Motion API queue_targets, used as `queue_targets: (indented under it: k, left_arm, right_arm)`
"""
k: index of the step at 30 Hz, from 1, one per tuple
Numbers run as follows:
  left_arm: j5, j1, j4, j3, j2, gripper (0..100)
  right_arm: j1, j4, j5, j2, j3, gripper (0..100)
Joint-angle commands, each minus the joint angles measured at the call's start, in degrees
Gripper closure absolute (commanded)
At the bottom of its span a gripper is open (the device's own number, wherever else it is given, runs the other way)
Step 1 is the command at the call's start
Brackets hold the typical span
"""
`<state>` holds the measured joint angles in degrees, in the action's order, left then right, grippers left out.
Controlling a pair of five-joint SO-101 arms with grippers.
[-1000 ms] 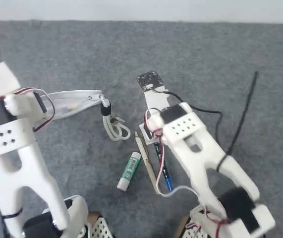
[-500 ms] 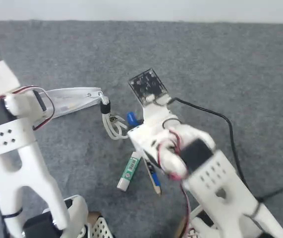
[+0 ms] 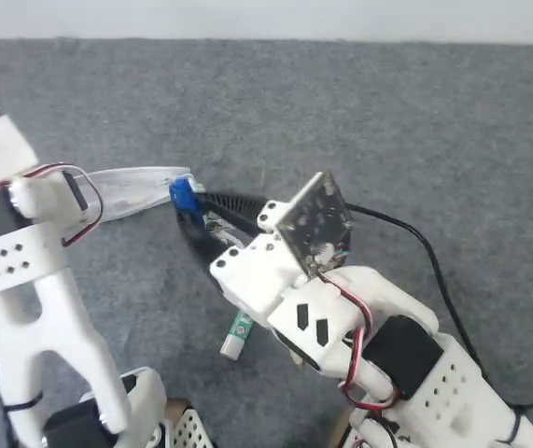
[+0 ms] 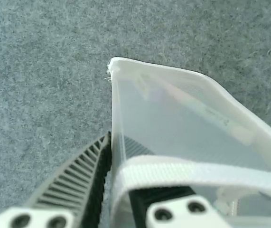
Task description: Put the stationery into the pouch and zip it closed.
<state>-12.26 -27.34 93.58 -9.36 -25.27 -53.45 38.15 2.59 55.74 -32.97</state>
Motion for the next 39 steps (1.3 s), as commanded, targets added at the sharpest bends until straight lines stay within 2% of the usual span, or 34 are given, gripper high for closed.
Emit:
queue_targets:
  k: [1,6,12,24,39]
  left_arm:
    - [-0.53,0.18,-1.32,0.13,-0.26,99]
    - [-0.53,0.18,-1.32,0.13,-0.26,99]
    - [-0.53,0.18,-1.23,0.13,-0.26,99]
    - [-0.53,0.18,-0.97,0.04,-0.26,99]
    - [-0.53,0.18,-0.97,0.04,-0.26,99]
  right_arm:
    - [-0.57,-7.16,-1.05,1.63,0.79,99.2]
    - [-0.57,-14.73,-5.98,1.54,0.79,99.2]
    - [-0.66,-27.12,-5.89,0.92,0.09,99.2]
    - [-0.92,-56.48,-5.89,-13.67,-6.77,99.2]
    - [-3.03,-72.04,-5.89,-28.79,-15.74,99.2]
